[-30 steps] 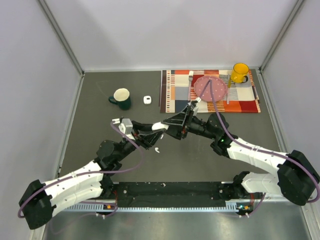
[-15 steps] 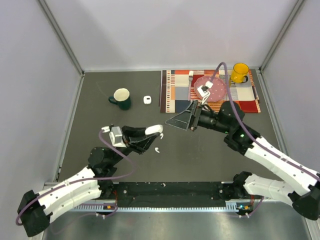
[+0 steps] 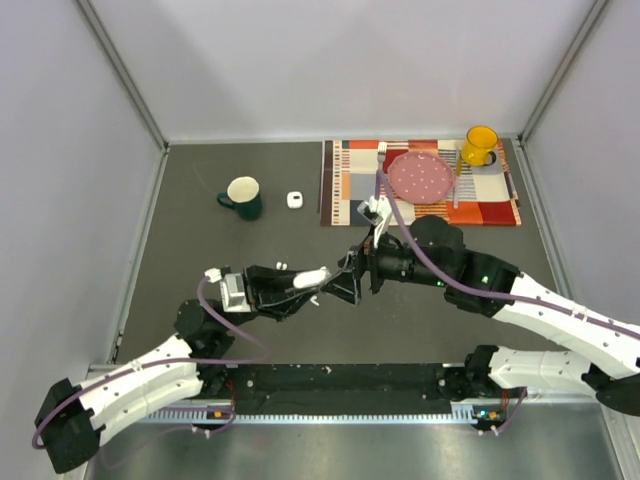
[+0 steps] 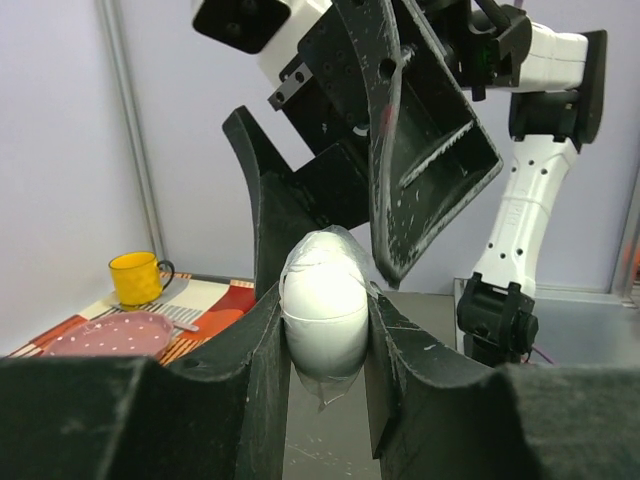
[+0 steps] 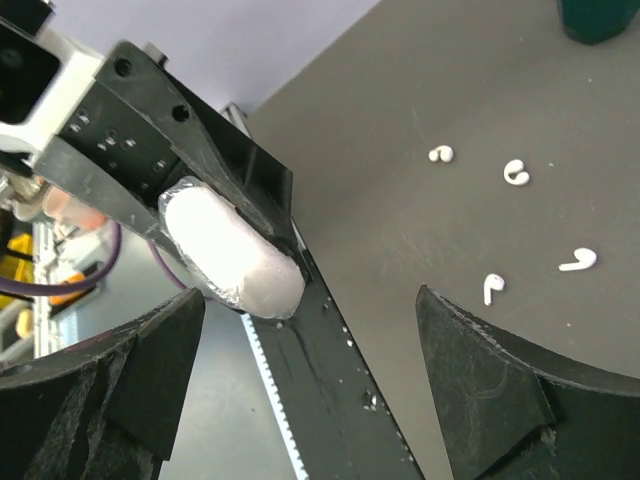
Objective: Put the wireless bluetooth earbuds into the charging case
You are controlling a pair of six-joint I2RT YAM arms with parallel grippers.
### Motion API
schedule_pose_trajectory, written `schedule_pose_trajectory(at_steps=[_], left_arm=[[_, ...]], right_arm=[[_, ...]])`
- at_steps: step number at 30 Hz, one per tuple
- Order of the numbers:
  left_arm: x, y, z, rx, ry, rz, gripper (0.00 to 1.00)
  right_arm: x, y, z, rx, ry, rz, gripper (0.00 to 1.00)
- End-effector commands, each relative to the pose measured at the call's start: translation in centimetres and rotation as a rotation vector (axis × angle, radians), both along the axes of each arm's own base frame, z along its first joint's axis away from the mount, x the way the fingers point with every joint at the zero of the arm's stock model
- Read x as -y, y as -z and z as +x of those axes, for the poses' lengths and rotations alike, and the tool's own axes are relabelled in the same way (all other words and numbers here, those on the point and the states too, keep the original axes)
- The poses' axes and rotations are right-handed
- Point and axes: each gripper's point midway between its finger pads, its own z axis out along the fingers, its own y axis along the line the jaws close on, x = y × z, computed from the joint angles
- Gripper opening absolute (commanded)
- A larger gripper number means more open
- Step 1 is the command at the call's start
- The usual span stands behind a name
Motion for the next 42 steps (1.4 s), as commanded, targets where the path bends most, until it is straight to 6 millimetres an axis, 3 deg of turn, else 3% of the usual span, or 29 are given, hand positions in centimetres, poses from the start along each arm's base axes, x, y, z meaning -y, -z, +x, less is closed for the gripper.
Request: schedule_pose_trajectory(at_steps=[1,11,19,27,32,40,42], left_arm=[[-0.3,-1.8,-1.5,0.096,0.043,-0.031,0.00],[0.4,-1.6,-2.6,0.117,0.114,0.016,0.00],[1.0,-1.6,-3.6,0.124,0.193,0.046,0.00],[1.0,-1.9,-3.6,0.112,0.192,0.037,0.00],[1.0,-1.7,-3.0,0.073,0.173,0.034,0.00],[0.2,-1.7,-1.0,0.022,0.052,0.001,0.00],[-0.2,-1.8,-0.7,0.022,0.023,-0.009,0.00]], right_arm=[[-0.1,-1.8,0.6,0.109,0.030,-0.018,0.86],[0.4,-1.7,1.2,0.103,0.083,-0.003,0.86],[1.6,-2.8,2.2,0.097,0.189,0.070,0.86],[1.2,-2.6,1.8,0.060,0.171,0.082,0.87],[1.4,-2.5,1.8,0.050,0.186,0.091,0.87],[2.4,-5.1,0.6,0.111,0.146,0.200,0.88],[2.5,-5.0,0.4,0.107,0.138,0.205,0.89]])
